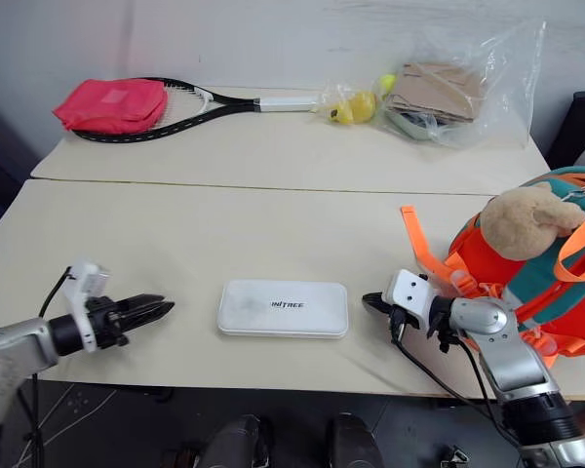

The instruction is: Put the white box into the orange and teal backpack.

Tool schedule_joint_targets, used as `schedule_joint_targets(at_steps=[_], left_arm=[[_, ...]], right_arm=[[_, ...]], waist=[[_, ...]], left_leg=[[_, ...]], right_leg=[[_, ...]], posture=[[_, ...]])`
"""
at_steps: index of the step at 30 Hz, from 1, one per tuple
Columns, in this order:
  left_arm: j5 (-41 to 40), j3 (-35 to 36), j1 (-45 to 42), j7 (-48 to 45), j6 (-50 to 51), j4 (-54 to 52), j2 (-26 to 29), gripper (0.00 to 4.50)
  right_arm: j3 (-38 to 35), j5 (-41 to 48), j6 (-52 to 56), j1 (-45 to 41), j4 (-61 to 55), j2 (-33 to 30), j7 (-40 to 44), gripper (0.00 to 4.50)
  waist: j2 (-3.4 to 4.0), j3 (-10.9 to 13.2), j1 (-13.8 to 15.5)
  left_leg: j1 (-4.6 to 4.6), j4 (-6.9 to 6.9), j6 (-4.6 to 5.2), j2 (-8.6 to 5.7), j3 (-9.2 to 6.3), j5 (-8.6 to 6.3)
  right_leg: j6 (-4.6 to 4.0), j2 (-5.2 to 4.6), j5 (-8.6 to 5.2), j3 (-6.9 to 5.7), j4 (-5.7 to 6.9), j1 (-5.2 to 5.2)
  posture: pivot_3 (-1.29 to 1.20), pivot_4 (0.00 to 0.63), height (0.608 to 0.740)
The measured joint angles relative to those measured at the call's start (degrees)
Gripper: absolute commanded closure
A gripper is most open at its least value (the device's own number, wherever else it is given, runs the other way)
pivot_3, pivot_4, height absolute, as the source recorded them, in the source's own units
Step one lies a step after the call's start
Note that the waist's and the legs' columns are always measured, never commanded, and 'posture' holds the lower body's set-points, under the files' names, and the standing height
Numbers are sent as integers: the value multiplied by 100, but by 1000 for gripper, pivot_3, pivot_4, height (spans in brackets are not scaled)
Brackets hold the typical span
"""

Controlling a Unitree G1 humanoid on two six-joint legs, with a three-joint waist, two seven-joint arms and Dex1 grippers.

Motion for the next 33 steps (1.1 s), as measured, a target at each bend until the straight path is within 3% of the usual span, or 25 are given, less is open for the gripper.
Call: schedule_joint_targets(at_steps=[6,12,19,27,33], left_arm=[[-785,-326,-1657,292,2238,576,-97,61],[-1404,-1279,-2247,656,2783,1391,-198,25],[-1840,-1416,-2754,1221,2834,2233,-661,25],[-3130,-2391,-2645,1496,2828,2162,-537,25],[-3482,-2377,-2662,1788,2928,2349,-776,1855]], right_arm=[[136,163,155,34,-225,-27,438,4500],[206,165,252,3,-301,-8,543,4500],[469,62,172,-245,-163,213,537,4500],[622,-31,-82,-512,121,323,586,4500],[620,-24,-257,-544,249,296,670,4500]], waist=[[-3,1,44],[-8,1,-21],[-7,0,79],[-8,0,84],[-9,0,67]], left_leg=[[-3,4,-2,-4,0,1],[-1,4,-17,2,2,11],[3,30,-10,-6,-1,14],[0,31,-14,-2,-1,10],[-3,36,-13,-1,-1,10]], right_leg=[[1,1,1,0,-1,1],[1,8,0,4,-3,-1],[2,-2,0,3,17,6],[2,2,0,4,12,5],[2,4,0,3,10,4]], posture=[[0,150,740],[0,150,740],[0,150,740],[0,150,740],[0,150,740]])
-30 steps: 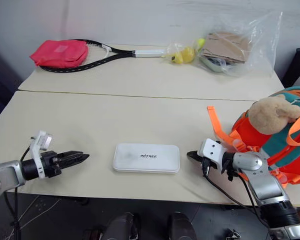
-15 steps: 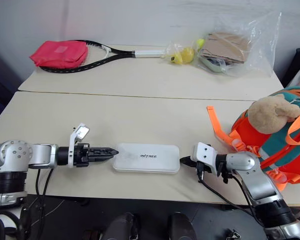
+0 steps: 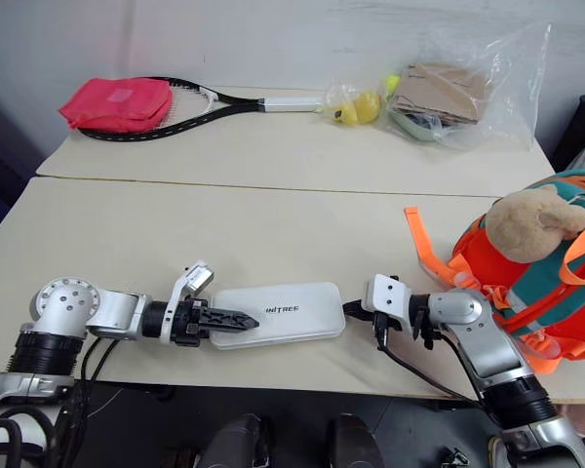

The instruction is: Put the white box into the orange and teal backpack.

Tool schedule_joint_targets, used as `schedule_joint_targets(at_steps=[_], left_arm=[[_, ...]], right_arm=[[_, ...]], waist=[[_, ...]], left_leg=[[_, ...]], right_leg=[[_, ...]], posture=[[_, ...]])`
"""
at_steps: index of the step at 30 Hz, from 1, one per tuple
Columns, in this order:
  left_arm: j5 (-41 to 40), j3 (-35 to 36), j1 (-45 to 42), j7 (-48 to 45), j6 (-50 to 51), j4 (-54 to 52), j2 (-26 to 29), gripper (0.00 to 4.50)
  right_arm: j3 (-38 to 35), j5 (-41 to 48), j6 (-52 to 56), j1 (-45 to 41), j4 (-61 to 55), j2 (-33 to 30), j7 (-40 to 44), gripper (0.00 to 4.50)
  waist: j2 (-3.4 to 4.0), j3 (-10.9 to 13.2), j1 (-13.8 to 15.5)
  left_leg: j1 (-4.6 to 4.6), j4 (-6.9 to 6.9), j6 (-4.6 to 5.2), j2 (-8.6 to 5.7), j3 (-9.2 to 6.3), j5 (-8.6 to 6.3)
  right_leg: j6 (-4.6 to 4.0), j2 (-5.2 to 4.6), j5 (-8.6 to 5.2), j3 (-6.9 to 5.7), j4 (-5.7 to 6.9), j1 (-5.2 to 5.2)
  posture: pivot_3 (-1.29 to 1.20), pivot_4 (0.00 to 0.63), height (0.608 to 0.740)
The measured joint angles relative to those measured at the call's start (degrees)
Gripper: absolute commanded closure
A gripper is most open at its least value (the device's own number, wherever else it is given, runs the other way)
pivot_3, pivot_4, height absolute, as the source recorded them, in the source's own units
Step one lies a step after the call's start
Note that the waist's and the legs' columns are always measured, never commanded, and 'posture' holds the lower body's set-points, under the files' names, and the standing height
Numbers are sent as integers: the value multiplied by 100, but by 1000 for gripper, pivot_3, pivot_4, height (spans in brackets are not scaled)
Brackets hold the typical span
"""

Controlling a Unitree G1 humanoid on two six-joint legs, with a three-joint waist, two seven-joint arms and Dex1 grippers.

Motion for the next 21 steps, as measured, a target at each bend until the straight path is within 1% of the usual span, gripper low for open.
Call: schedule_joint_targets(at_steps=[3,4,5,9,11,13,14,17,19,21], left_arm=[[-128,151,-20,213,3,72,-154,2826],[-185,215,-21,291,6,72,-232,3075],[-208,289,-20,401,6,76,-316,3202],[-216,624,52,763,-52,-41,-697,3204],[-221,737,208,830,-172,-369,-863,3204],[-36,762,457,694,-556,-916,-908,3204],[261,719,683,374,-1032,-1385,-829,3204],[1379,594,1341,-983,-2842,-2437,-465,3204],[2120,400,1638,-1864,-4028,-2779,-260,3204],[2694,167,1885,-2440,-4769,-2899,-60,3204]], right_arm=[[-96,102,-19,175,-64,-89,49,4500],[-149,167,-11,268,-100,-141,81,4500],[-204,228,-1,374,-159,-208,117,4500],[-455,449,142,866,-464,-382,151,4500],[-623,577,251,1182,-669,-478,126,4500],[-950,804,469,1679,-948,-485,15,4128],[-1222,969,588,2010,-1150,-479,-101,3915],[-2121,1392,804,3018,-1700,-357,-441,2935],[-2738,1629,898,3760,-2184,-76,-727,2238],[-3210,1861,937,4417,-2607,264,-977,1563]], waist=[[0,0,34],[0,0,53],[0,0,66],[-1,1,63],[-1,1,65],[-2,1,67],[0,1,69],[10,2,73],[13,0,75],[16,-2,76]], left_leg=[[-2,2,1,0,-2,0],[-4,3,1,0,-3,-1],[-6,6,3,-1,-4,-2],[-16,26,12,0,-5,-9],[-17,28,12,0,-7,-11],[-25,30,9,2,-7,-13],[-30,27,8,2,-8,-14],[-40,26,0,7,-4,-15],[-40,24,-5,9,-1,-14],[-33,4,-9,8,1,-17]], right_leg=[[0,0,0,-1,-3,1],[0,0,0,-2,-5,2],[0,-1,0,-2,-6,2],[2,-1,0,-4,-6,4],[3,0,0,-4,-7,5],[3,3,0,-5,-12,1],[3,5,0,-5,-16,-3],[2,16,0,-6,-30,-7],[2,19,0,-3,-35,-6],[2,19,0,0,-44,-1]], posture=[[0,150,740],[0,150,740],[0,150,740],[0,150,740],[0,150,740],[0,150,740],[0,150,740],[0,150,740],[0,150,740],[0,150,740]])
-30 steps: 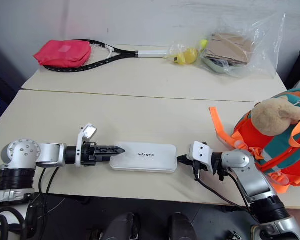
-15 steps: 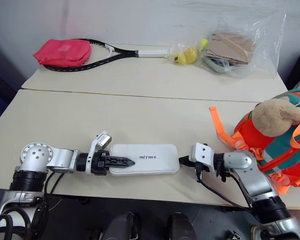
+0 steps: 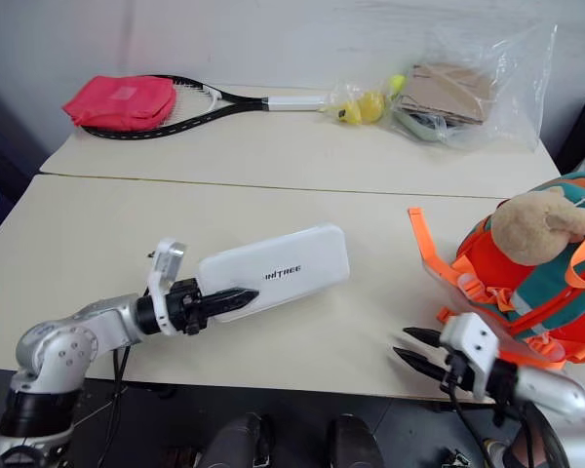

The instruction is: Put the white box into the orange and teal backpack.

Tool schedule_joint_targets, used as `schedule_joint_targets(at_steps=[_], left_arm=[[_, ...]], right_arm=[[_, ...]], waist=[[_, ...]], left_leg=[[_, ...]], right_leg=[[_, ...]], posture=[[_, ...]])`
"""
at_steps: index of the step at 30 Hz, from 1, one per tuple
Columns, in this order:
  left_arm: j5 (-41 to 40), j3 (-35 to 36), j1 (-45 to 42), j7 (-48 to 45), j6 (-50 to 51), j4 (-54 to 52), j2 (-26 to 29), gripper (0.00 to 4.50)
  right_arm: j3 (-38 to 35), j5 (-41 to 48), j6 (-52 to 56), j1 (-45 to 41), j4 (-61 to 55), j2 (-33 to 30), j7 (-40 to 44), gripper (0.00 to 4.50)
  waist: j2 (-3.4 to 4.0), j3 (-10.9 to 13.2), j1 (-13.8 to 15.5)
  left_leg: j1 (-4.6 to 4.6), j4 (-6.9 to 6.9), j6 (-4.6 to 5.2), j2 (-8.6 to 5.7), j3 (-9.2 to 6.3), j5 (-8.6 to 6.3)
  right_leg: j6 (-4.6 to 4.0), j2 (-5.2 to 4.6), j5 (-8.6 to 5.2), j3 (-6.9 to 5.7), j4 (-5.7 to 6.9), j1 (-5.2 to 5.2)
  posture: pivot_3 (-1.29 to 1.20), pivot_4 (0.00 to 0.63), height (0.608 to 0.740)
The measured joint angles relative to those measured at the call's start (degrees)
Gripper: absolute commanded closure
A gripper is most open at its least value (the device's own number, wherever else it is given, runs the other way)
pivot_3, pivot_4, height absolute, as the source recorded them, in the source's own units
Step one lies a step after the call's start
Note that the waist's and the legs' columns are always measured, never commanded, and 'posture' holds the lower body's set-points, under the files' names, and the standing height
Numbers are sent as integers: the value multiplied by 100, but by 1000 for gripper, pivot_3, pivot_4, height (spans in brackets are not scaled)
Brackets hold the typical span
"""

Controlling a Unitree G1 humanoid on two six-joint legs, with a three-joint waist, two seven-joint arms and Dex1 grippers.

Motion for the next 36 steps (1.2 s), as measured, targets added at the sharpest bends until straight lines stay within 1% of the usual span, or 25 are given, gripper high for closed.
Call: schedule_joint_targets(at_steps=[2,4,5,8,10,13,16,19,20,22,26,30,31,34,36], left_arm=[[395,-176,164,-258,-449,25,33,3204],[516,-226,293,-416,-704,23,4,3204],[532,-215,399,-506,-837,15,-7,3204],[640,-237,642,-734,-1043,9,56,3204],[762,-264,749,-885,-1149,19,140,3204],[822,-266,801,-999,-1196,104,140,3204],[898,-263,795,-1184,-1298,434,136,3204],[928,-183,786,-1265,-1365,736,136,3204],[924,-102,777,-1253,-1361,818,127,3204],[901,144,749,-1192,-1363,968,92,3204],[895,554,758,-1060,-1371,1017,90,3204],[707,1017,878,-778,-1241,1002,-25,3204],[634,1137,901,-702,-1186,990,-60,3204],[367,1500,913,-344,-1007,968,-213,3204],[318,1767,797,23,-1025,984,-416,3204]], right_arm=[[-346,169,71,570,-272,248,-160,810],[-785,243,37,1084,-416,660,-385,131],[-1083,267,-49,1327,-417,957,-581,33],[-1733,343,-222,1661,-254,1308,-833,33],[-2083,347,-371,1671,40,1314,-905,33],[-2346,358,-566,1111,499,1110,-1001,33],[-2372,642,-419,237,848,574,-995,33],[-2197,930,-137,-388,941,207,-879,618],[-2069,985,-54,-593,986,93,-796,895],[-1743,925,-39,-1017,1220,-96,-647,1537],[-1316,716,-110,-1939,1918,-164,-584,2934],[-886,682,-145,-2474,2127,-168,-339,4276],[-749,694,-110,-2603,2114,-167,-286,4453],[-141,766,150,-3164,1949,-169,-45,4463],[441,782,326,-3697,1790,-168,230,4463]], waist=[[1,0,-2],[1,0,5],[1,0,1],[11,0,-40],[11,0,-83],[14,1,-165],[28,-1,-188],[33,-1,-152],[33,-1,-150],[32,-1,-137],[32,-1,-152],[31,0,-184],[31,0,-190],[30,0,-232],[28,2,-267]], left_leg=[[2,-37,-10,-7,4,-4],[4,-49,-9,-7,-1,-3],[6,-56,-7,-6,-2,-4],[6,-65,7,-4,4,-6],[10,-70,18,-3,6,-11],[13,-67,35,-4,9,-15],[26,-68,48,-3,18,-8],[29,-71,45,0,10,-6],[28,-73,45,0,8,-6],[27,-70,45,-1,5,-6],[24,-50,50,-12,11,-6],[26,-50,51,-7,12,-6],[27,-51,51,-6,12,-6],[32,-51,49,-2,10,-4],[34,-49,47,0,10,-2]], right_leg=[[0,-5,1,10,-27,-2],[0,-8,1,11,-29,-3],[0,-9,1,12,-30,-6],[-2,-9,0,18,-35,-11],[-3,-8,-1,18,-43,-9],[-3,-14,0,19,-45,-5],[-4,-15,0,19,-34,-3],[-7,-11,-2,13,-15,-10],[-8,-9,-3,10,-8,-11],[-8,-10,-3,6,-4,-11],[0,-22,1,8,0,-6],[4,-20,3,10,7,-8],[4,-18,3,9,10,-9],[4,-15,3,9,21,-11],[4,-13,3,8,27,-11]], posture=[[0,150,740],[0,150,740],[0,150,740],[0,150,740],[0,150,740],[0,150,740],[0,150,740],[0,150,740],[0,150,740],[0,150,740],[0,150,740],[0,150,740],[0,150,740],[0,150,740],[0,150,740]])
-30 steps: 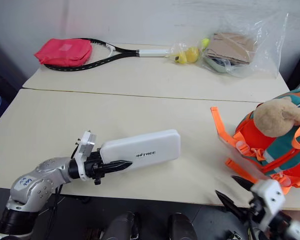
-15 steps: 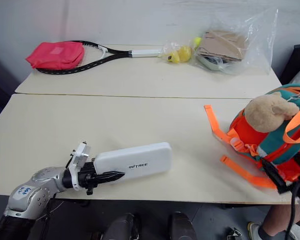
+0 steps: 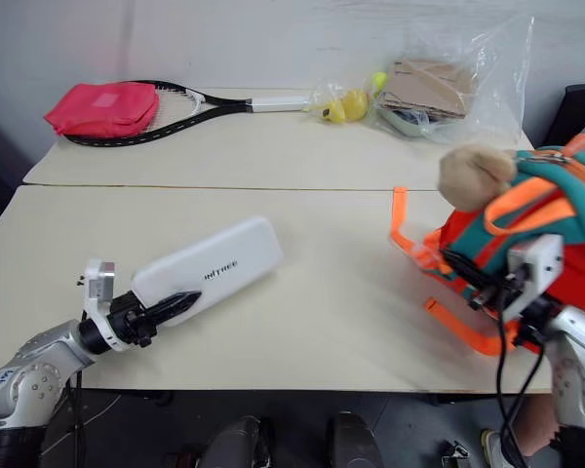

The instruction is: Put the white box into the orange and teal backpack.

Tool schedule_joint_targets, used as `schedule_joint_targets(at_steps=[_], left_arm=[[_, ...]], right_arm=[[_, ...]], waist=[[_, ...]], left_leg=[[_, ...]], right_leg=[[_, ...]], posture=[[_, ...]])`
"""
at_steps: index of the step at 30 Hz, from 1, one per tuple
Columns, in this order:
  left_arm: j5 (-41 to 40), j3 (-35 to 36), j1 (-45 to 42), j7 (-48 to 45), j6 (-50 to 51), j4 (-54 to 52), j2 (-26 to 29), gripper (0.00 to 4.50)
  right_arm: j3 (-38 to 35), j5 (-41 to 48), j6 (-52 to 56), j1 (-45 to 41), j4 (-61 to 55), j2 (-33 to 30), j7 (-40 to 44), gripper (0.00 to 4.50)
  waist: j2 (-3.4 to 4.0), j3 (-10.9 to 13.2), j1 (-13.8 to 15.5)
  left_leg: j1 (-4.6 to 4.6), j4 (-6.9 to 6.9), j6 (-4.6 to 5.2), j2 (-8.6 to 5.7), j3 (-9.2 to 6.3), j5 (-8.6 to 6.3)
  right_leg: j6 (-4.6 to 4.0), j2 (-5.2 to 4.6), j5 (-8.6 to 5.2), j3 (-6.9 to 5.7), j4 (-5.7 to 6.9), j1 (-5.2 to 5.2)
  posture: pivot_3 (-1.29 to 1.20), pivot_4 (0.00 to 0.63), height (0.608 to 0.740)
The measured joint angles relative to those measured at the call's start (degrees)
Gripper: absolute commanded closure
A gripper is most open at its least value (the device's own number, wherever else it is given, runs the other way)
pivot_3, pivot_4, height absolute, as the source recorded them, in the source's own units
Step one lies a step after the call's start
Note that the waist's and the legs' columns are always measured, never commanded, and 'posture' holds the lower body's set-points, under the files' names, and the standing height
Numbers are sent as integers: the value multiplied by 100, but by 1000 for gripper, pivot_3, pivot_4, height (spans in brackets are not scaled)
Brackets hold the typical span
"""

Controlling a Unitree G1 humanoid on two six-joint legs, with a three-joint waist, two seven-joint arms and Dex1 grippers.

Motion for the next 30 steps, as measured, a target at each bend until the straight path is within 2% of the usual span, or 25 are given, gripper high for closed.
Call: schedule_joint_targets(at_steps=[4,6,10,15,17,20,22,25,30], left_arm=[[-132,367,-387,552,-21,101,-157,3204],[-156,511,-503,720,-22,220,-157,3204],[-174,560,-697,913,-23,236,-171,3204],[-539,886,-706,1146,57,147,-201,3204],[-998,1145,-603,1199,267,-73,-166,3204],[-1746,1550,-305,1062,558,-584,141,3204],[-1953,1698,-269,933,549,-921,368,3204],[-1955,1584,-468,785,490,-1334,672,3204],[-1192,584,-1168,385,138,-1269,923,3204]], right_arm=[[824,83,312,-879,-142,194,361,4463],[1280,183,617,-1346,-190,489,507,4463],[1900,618,1138,-1763,-704,809,714,4463],[1883,1649,2195,-1819,-1458,490,755,4463],[1728,2102,2632,-1702,-1581,289,680,4463],[1585,2072,2768,-1369,-1529,-65,694,4463],[1553,1985,2782,-1319,-1424,-93,593,4463],[1527,2030,2934,-1446,-1370,-98,483,4463],[1581,1863,2977,-1418,-1290,-332,818,4463]], waist=[[-18,10,7],[-20,11,-38],[-23,13,-14],[-26,12,59],[-29,12,81],[-37,12,97],[-37,13,100],[-37,13,127],[-37,13,146]], left_leg=[[-3,-2,-7,0,-5,3],[-6,-2,-31,-1,0,14],[-30,-3,-37,0,-9,18],[-120,58,-4,-2,-17,-10],[-144,91,6,0,-28,-27],[-157,106,14,-8,-34,-31],[-157,116,19,-11,-34,-26],[-154,113,16,-16,-37,-5],[-144,96,7,-16,-38,7]], right_leg=[[0,0,0,-6,-2,-1],[0,0,0,-3,-3,-6],[0,1,0,-13,3,-21],[5,-7,3,-19,13,-81],[5,-8,3,-24,14,-85],[12,-13,7,-25,3,-82],[15,-16,8,-25,-8,-81],[20,-19,12,-25,-2,-80],[18,-12,17,-26,6,-81]], posture=[[0,150,740],[0,150,740],[0,150,740],[0,150,740],[0,150,740],[0,150,740],[0,150,740],[0,150,740],[0,150,740]])
